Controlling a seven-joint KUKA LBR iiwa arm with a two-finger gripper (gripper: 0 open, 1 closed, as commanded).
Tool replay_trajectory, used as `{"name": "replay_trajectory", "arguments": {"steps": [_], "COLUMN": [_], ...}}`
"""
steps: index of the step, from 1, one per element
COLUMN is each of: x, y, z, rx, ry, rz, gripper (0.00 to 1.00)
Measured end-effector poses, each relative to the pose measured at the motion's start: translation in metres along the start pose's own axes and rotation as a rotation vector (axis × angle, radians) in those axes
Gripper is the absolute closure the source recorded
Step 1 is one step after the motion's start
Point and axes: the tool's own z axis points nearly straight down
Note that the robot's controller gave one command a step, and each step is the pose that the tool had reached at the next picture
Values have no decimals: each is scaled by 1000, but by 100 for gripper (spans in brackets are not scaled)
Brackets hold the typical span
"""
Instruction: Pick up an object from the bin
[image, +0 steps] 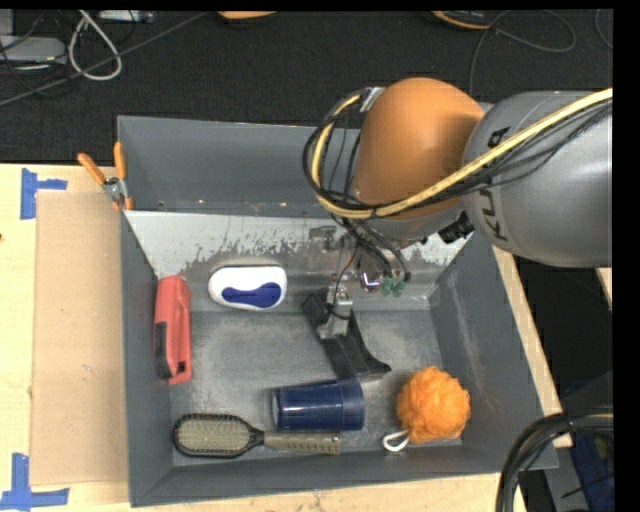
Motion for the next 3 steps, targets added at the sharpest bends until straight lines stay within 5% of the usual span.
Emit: {"name": "replay_trajectory", "arguments": {"steps": [3], "x": [-2], "y": [-23], "z": [33], "rx": [0], "ry": [3], "rz": [59], "gripper": [0]}}
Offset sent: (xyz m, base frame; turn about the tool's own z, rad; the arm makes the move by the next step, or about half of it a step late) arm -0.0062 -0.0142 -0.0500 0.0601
